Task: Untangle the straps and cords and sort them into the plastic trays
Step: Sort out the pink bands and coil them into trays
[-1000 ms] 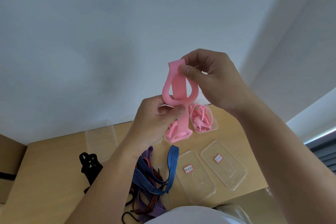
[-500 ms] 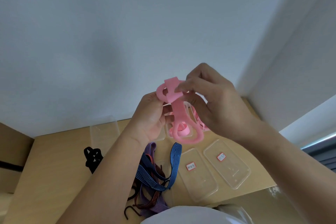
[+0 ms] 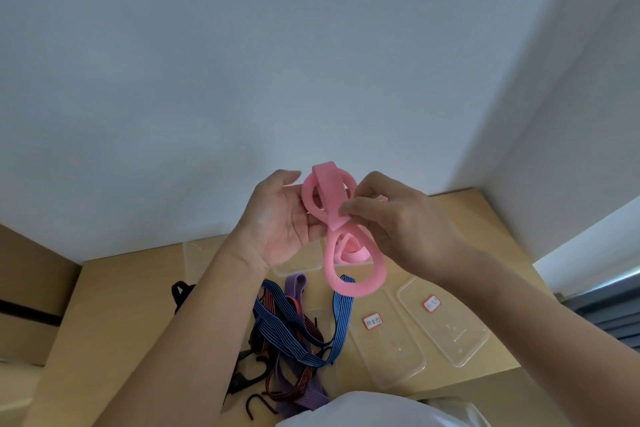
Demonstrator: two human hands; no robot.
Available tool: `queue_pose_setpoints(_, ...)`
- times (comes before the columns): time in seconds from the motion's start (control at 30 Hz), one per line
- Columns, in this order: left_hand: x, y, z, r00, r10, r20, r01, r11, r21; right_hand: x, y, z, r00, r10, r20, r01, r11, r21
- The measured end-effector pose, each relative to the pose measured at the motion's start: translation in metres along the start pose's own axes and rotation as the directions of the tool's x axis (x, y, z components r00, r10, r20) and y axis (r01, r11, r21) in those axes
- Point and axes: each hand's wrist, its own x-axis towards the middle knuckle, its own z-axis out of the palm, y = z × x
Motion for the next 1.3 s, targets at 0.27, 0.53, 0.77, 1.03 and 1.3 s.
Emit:
queue_pose_setpoints(0.27, 0.002, -0.002, 0.003, 0.971, 0.210, -0.118, -0.166, 0.938, 0.303, 0.000, -0.004, 0.008, 0.999, -0.018, -0.032, 0.020, 0.997, 0.076)
queue_pose_setpoints(0.53, 0.004, 0.003, -0.001, 0.931, 0.265, -0.250, -0.229, 0.959, 0.166, -0.021, 0.006, 0.021, 0.988, -0.132, -0.082, 0.124, 0.988, -0.095)
queue_pose_setpoints(0.77, 0.006, -0.013, -0.001, 0.860, 0.486, -0.154, -0.332, 0.763, 0.555, 0.000, -0.015, 0.016, 0.981, 0.096, -0.170, -0.036, 0.945, 0.325)
queue_pose_setpoints(1.03, 0.007, -0.031, -0.009, 0.807, 0.575, 0.134, -0.457, 0.464, 0.759, 0.013, -0.031, 0.022, 0.850, 0.526, 0.012, -0.500, 0.800, 0.332)
queue_pose_setpoints(1.3, 0.005, -0.044, -0.012, 0.803, 0.581, 0.131, -0.460, 0.465, 0.756, 0.017, -0.021, 0.014, 0.750, 0.633, 0.194, -0.657, 0.673, 0.340)
